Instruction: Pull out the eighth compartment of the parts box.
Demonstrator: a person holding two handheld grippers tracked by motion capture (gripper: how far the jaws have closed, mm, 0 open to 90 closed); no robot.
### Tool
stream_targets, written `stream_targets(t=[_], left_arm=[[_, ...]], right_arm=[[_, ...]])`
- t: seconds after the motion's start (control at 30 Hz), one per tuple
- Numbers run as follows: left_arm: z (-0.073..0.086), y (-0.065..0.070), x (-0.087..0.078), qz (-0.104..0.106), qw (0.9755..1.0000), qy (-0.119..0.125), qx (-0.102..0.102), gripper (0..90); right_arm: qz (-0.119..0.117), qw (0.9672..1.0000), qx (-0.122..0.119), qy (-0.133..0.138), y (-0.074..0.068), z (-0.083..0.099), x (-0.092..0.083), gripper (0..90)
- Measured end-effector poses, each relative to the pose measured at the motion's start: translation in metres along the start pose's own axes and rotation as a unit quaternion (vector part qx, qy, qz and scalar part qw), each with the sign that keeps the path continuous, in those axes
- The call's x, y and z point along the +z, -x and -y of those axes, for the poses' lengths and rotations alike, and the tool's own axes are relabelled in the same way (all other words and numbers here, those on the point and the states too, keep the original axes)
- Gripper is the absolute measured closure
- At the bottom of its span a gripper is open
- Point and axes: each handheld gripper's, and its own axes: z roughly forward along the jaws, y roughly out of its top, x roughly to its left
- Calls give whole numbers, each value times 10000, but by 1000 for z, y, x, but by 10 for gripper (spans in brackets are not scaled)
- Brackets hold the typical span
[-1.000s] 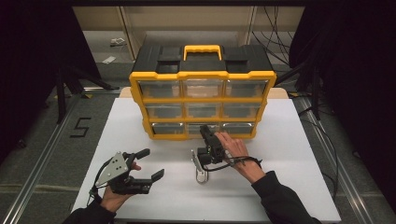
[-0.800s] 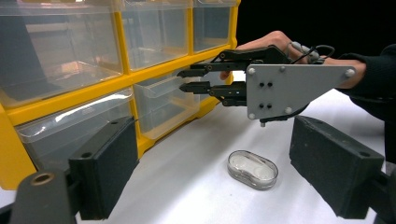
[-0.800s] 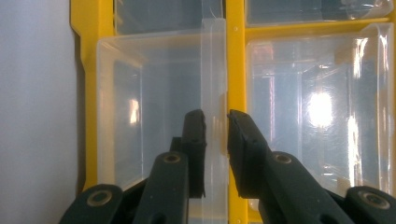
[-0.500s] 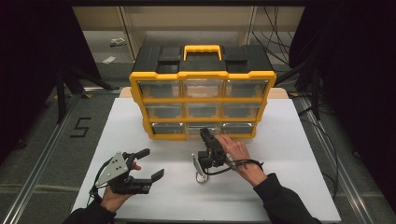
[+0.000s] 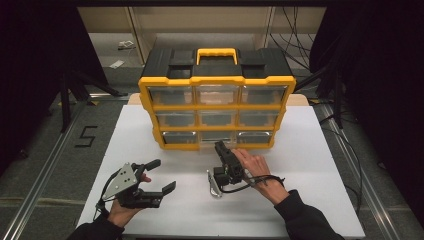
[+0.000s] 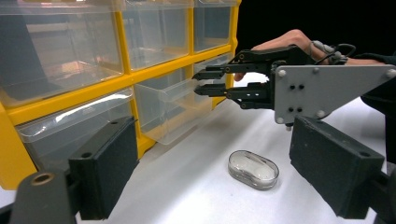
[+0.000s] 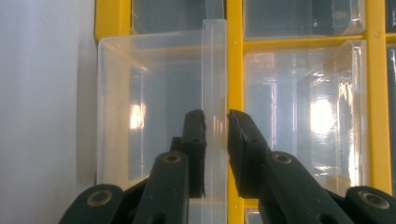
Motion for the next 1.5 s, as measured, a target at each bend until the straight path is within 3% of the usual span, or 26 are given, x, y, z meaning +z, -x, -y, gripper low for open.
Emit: stream_targets(t=[0.27,1.5], left_arm=[[0,0,-1,-2,10000,7,6,152],[0,-2,0,-49,10000,5,-30,153]], right_arm=[[-25,10000,-40,69,-2,-4,-11,779],[-85,9995,-96,283,-3,-10,-34,778]])
